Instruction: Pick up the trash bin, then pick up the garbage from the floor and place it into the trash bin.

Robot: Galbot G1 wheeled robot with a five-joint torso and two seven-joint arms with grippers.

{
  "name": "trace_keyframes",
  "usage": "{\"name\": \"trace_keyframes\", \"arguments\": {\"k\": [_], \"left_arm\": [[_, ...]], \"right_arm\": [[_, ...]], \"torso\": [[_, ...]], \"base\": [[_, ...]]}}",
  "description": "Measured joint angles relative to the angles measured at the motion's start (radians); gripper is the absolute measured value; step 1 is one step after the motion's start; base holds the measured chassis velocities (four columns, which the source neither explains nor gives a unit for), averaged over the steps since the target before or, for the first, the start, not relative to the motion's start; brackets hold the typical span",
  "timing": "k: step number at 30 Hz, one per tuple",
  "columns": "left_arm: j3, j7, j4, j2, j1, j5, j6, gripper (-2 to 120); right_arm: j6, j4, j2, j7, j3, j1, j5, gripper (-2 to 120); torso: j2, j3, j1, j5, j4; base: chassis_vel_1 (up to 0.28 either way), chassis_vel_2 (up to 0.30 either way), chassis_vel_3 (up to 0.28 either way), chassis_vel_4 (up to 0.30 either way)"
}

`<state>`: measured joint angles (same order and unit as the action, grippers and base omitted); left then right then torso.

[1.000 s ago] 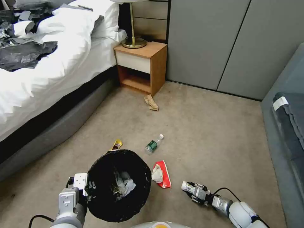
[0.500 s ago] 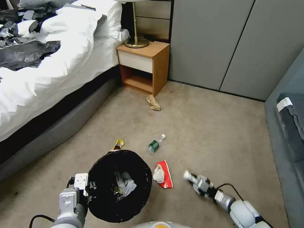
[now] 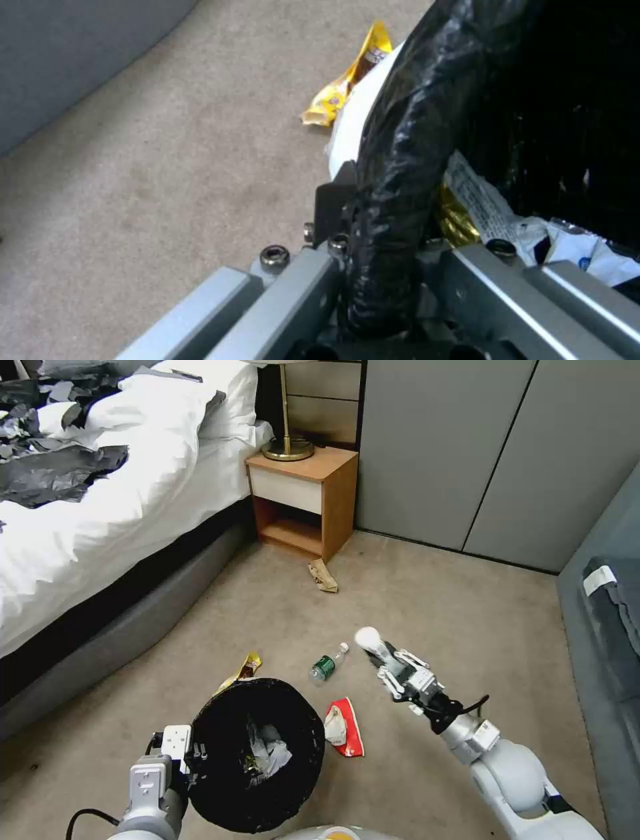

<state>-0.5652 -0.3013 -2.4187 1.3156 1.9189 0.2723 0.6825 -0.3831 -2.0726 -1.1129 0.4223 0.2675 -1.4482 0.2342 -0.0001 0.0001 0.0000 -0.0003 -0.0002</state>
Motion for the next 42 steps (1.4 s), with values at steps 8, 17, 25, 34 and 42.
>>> {"name": "trace_keyframes", "arguments": {"k": [8, 17, 25, 34, 42], "left_arm": [[0.01, -0.011, 0.001, -0.033, -0.006, 0.06, 0.021, 0], [0.023, -0.014, 0.005, -0.039, -0.013, 0.07, 0.03, 0], [0.022, -0.014, 0.005, -0.043, -0.012, 0.071, 0.031, 0], [0.026, -0.014, 0.004, -0.037, -0.012, 0.065, 0.031, 0], [0.028, -0.014, 0.004, -0.034, -0.01, 0.058, 0.03, 0]], "right_arm": [[0.063, -0.006, 0.055, -0.047, -0.206, 0.031, 0.023, 18], [0.099, 0.099, 0.018, -0.082, -0.387, 0.12, -0.022, 18], [0.102, 0.187, -0.03, -0.086, -0.434, 0.148, -0.054, 17], [0.108, 0.201, -0.033, -0.086, -0.435, 0.13, -0.091, 37], [0.108, 0.188, -0.025, -0.086, -0.421, 0.106, -0.109, 69]], "torso": [[0.0, 0.0, 0.0, 0.0001, 0.0001], [0.0, 0.0, 0.0, 0.0002, 0.0003], [0.0, 0.0, 0.0, 0.0001, 0.0002], [0.0, 0.0, 0.0, 0.0002, 0.0001], [0.0, 0.0, 0.0, 0.0003, 0.0002]], "base": [[0.0, 0.0, 0.0, 0.0], [0.0, 0.0, 0.0, 0.0], [0.0, 0.0, 0.0, 0.0], [0.0, 0.0, 0.0, 0.0], [0.0, 0.0, 0.0, 0.0]]}}
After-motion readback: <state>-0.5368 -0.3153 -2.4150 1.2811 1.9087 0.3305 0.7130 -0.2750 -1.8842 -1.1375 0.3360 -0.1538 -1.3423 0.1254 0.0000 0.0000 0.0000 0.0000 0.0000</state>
